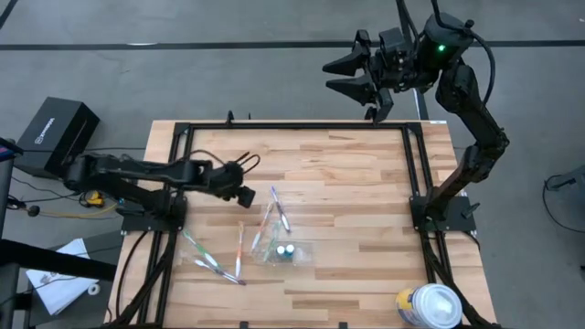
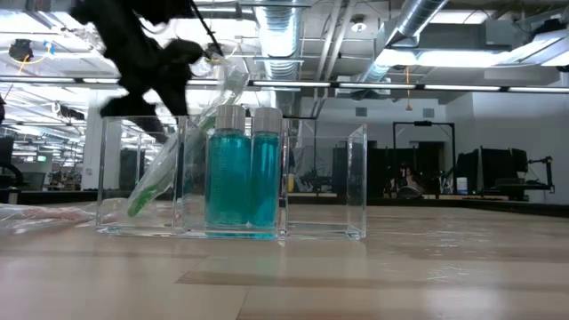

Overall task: Pick & Place toothbrushing station
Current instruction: Put the orange toothbrush into the transparent organizer

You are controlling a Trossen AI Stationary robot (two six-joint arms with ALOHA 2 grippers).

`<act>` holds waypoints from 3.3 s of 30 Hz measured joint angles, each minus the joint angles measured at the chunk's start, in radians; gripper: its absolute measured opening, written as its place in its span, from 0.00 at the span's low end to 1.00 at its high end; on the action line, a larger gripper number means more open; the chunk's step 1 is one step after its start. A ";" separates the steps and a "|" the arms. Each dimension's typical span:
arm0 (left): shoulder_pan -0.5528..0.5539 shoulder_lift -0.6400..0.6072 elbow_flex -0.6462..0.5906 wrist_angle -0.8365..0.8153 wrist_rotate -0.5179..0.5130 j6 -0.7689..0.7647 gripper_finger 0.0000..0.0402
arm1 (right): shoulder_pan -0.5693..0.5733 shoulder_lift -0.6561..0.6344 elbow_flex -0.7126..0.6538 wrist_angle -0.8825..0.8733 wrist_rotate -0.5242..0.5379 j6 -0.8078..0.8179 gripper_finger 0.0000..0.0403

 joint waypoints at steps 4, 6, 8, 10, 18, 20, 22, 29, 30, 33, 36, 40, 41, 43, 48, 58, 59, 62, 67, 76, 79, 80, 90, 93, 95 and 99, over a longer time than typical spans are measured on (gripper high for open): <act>0.072 0.095 0.001 0.093 0.099 0.076 0.55 | -0.002 0.000 0.000 0.002 0.004 0.000 0.42; 0.099 0.141 0.002 0.111 0.147 0.081 0.55 | -0.001 0.000 0.000 0.002 0.003 0.000 0.42; 0.118 0.185 0.001 0.123 0.192 0.104 0.55 | -0.001 0.000 0.000 0.002 0.003 0.000 0.42; 0.127 0.221 0.001 0.155 0.232 0.120 0.55 | -0.001 0.000 0.000 0.002 0.003 0.000 0.42; 0.121 0.308 0.001 0.293 0.328 0.124 0.56 | -0.001 0.000 0.000 0.000 0.003 0.000 0.42; 0.121 0.319 0.001 0.292 0.328 0.122 0.56 | -0.001 0.000 0.000 0.000 0.003 0.000 0.42; 0.121 0.331 0.001 0.288 0.328 0.125 0.56 | -0.002 0.000 0.000 0.000 0.003 0.000 0.42; 0.121 0.382 0.001 0.329 0.354 0.129 0.55 | -0.003 0.000 0.000 0.000 0.003 0.000 0.42; 0.121 0.388 0.001 0.332 0.354 0.129 0.55 | -0.003 0.000 0.000 0.000 0.003 0.000 0.42; 0.121 0.405 0.001 0.363 0.363 0.129 0.55 | -0.003 0.000 0.000 0.000 0.003 0.000 0.42; 0.121 0.426 0.001 0.392 0.375 0.128 0.55 | -0.003 0.000 0.000 0.000 0.003 0.000 0.42; 0.121 0.461 0.002 0.417 0.382 0.126 0.55 | -0.003 0.000 0.000 0.000 0.003 0.000 0.42; 0.121 0.475 0.005 0.429 0.390 0.126 0.55 | -0.003 0.000 0.000 0.000 0.003 0.000 0.42; 0.120 0.495 0.013 0.431 0.399 0.125 0.55 | -0.003 0.002 0.000 0.001 0.003 0.000 0.42; 0.118 0.522 0.039 0.433 0.404 0.125 0.50 | -0.002 0.003 0.000 0.001 0.004 0.000 0.42; 0.130 0.517 0.043 0.440 0.412 0.163 0.08 | -0.002 0.003 0.000 -0.001 0.004 0.000 0.42; 0.130 0.517 0.043 0.447 0.418 0.166 0.04 | -0.002 0.003 0.000 0.000 0.004 0.000 0.42; 0.130 0.516 0.043 0.457 0.435 0.178 0.03 | -0.002 0.003 0.000 0.000 0.004 0.000 0.42; 0.130 0.459 0.043 0.467 0.438 0.185 0.01 | -0.002 0.003 0.000 0.000 0.004 -0.001 0.42; 0.127 0.176 0.037 0.472 0.282 0.182 0.00 | -0.004 0.003 0.000 0.000 0.004 -0.028 0.42; 0.115 0.037 0.037 0.481 0.145 0.222 0.00 | -0.004 0.003 0.000 0.000 0.004 -0.034 0.42; 0.109 -0.010 0.037 0.484 0.094 0.253 0.00 | -0.004 0.003 0.000 0.000 0.004 -0.035 0.42; -0.059 -0.307 0.038 0.614 -0.331 0.551 0.00 | -0.003 0.003 0.000 0.014 -0.011 -0.036 0.42; -0.164 -0.306 0.038 0.700 -0.414 0.616 0.00 | -0.003 0.003 0.000 0.016 -0.019 -0.034 0.42; -0.238 -0.281 0.038 0.746 -0.467 0.652 0.00 | -0.004 0.003 0.000 0.016 -0.019 -0.026 0.42; -0.373 -0.220 0.037 0.757 -0.589 0.663 0.00 | -0.004 0.003 0.000 0.016 -0.019 -0.003 0.42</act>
